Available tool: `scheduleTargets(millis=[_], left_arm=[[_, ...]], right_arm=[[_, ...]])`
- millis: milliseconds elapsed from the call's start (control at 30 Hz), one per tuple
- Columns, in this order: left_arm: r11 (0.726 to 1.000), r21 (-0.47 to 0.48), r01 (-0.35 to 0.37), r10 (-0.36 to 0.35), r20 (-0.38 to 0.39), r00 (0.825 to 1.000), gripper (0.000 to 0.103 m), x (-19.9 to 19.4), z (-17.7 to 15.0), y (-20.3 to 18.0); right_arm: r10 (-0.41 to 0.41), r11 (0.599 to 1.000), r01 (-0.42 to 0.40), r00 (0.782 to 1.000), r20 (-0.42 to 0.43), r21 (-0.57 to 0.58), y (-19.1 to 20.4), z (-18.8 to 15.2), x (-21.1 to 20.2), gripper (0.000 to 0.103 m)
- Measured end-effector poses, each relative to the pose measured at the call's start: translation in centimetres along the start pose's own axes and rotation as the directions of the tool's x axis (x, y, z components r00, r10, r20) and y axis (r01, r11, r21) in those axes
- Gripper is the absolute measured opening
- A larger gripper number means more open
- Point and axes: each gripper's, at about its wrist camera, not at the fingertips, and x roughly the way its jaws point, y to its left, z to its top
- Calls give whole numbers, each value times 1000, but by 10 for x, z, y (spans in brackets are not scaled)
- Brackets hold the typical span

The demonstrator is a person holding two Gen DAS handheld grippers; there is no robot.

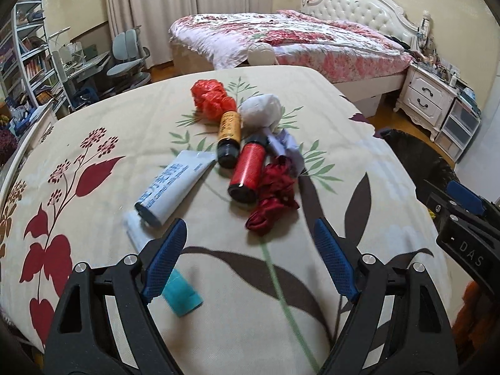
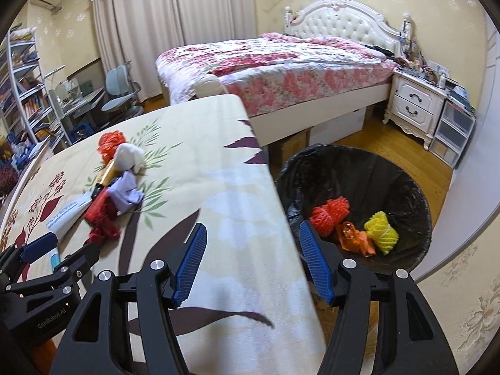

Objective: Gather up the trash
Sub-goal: 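Move both tools back over the remaining items on the table, then grasp the white-and-teal tube with the left tool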

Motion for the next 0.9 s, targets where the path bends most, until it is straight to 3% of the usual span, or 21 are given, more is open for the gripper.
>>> scheduleTargets(millis=[267,533,900], left_arm=[[997,-44,-64,62,-51,997,81,3,-28,35],[995,-90,-44,40,-43,998,79,-1,-39,67],[994,-112,-4,2,-13,1000,28,1,-32,95]], right_arm=[[43,998,-44,999,-21,-50,29,-10,3,61],[62,995,-64,998,-30,-73,42,-13,4,61],[76,994,-79,996,-40,-76,48,-18,8,61]])
